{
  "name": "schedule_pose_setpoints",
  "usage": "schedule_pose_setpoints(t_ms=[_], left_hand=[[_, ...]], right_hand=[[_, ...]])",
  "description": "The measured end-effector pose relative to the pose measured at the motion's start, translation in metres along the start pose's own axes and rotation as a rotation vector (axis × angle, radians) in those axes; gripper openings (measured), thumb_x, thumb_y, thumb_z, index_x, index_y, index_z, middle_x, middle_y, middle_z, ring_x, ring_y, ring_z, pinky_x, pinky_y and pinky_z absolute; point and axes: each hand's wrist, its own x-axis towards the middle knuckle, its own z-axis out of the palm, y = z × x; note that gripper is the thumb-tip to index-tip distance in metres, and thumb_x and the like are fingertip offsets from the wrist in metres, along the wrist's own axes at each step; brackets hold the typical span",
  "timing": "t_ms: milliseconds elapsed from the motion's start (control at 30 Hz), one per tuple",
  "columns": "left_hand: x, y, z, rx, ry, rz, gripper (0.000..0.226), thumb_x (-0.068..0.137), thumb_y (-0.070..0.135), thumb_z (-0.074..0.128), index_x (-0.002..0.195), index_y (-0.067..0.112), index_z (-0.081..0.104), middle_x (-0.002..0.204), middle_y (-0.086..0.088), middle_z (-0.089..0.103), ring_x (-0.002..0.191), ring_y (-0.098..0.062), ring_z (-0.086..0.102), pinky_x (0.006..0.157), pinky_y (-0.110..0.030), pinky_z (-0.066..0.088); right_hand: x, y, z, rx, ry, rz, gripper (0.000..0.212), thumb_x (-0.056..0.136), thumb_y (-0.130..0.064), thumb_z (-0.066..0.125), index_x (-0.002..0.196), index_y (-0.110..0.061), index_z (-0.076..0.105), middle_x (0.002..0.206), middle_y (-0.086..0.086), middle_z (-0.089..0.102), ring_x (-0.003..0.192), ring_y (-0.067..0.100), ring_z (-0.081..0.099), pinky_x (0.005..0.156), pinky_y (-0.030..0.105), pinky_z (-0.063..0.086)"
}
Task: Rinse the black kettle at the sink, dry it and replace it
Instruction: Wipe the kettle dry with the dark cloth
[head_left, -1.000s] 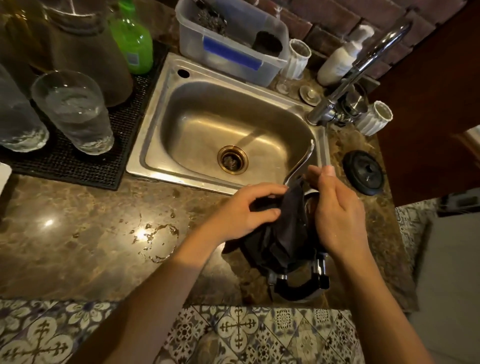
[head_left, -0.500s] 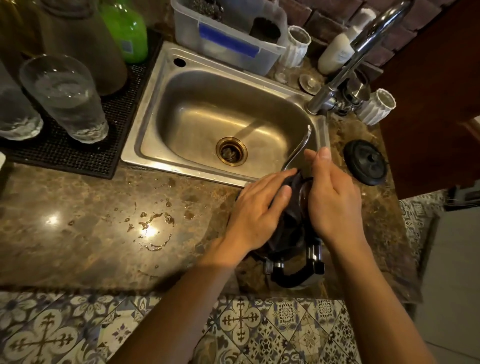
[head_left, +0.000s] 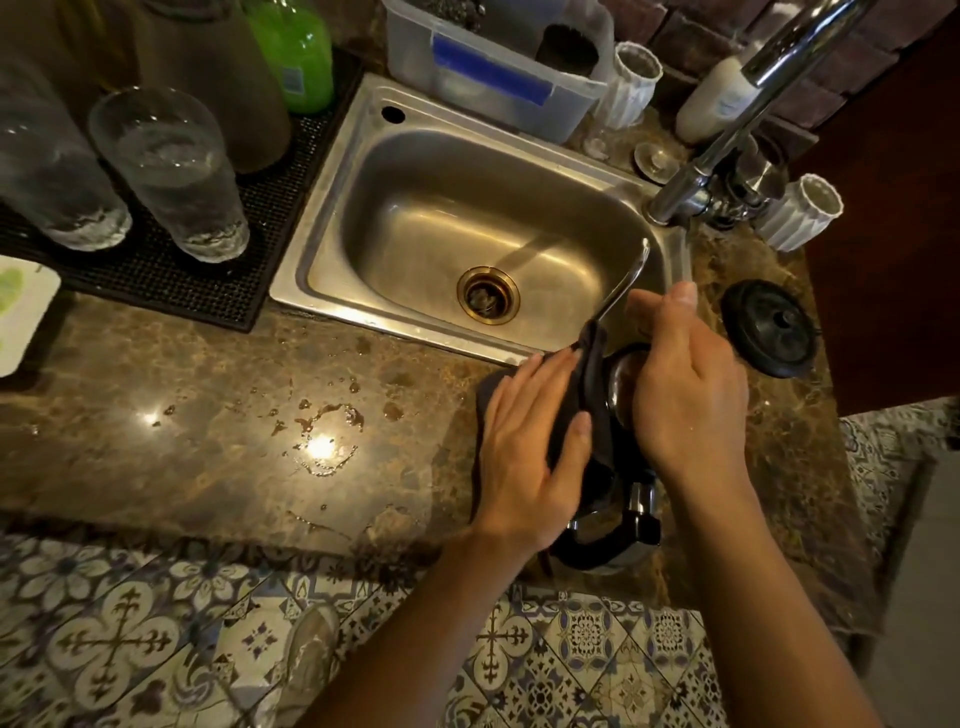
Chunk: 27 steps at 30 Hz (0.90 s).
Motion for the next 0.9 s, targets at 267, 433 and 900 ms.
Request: schedule_pose_setpoints(t_ms=[267, 433, 900], left_hand=[[0.083, 0.007, -0.013, -0.107, -0.347, -0.131, 0.048, 0.101, 0.043, 0.037, 0.106, 0.007, 0.068, 0.101, -0.025, 0.074, 0.091, -0.039, 0.072, 0.092, -0.054, 0.050], [0.089, -0.026, -0.012, -0.314, -0.489, -0.315, 0.044, 0.101, 0.050, 0.048, 0.112, 0.019, 0.076, 0.111, -0.007, 0.077, 0.109, -0.025, 0.070, 0.106, -0.056, 0.047], [-0.016, -0.025, 0.017, 0.091, 0.143, 0.037, 0.067, 0.106, 0.049, 0.021, 0.149, 0.002, 0.044, 0.154, -0.017, 0.048, 0.149, -0.028, 0.038, 0.118, -0.057, 0.032]], right_hand=[[0.001, 0.001, -0.001, 0.019, 0.013, 0.017, 0.061, 0.108, -0.053, 0.018, 0.119, -0.015, 0.065, 0.083, -0.014, 0.056, 0.090, 0.005, 0.052, 0.087, 0.034, 0.038], [0.001, -0.001, -0.001, 0.022, 0.022, 0.050, 0.061, 0.108, -0.052, 0.020, 0.117, -0.014, 0.067, 0.085, -0.017, 0.052, 0.090, 0.002, 0.048, 0.088, 0.033, 0.035], [-0.004, -0.010, -0.002, -0.039, 0.047, 0.087, 0.064, 0.109, -0.050, 0.018, 0.105, -0.016, 0.072, 0.090, -0.006, 0.057, 0.091, 0.012, 0.050, 0.082, 0.032, 0.031]])
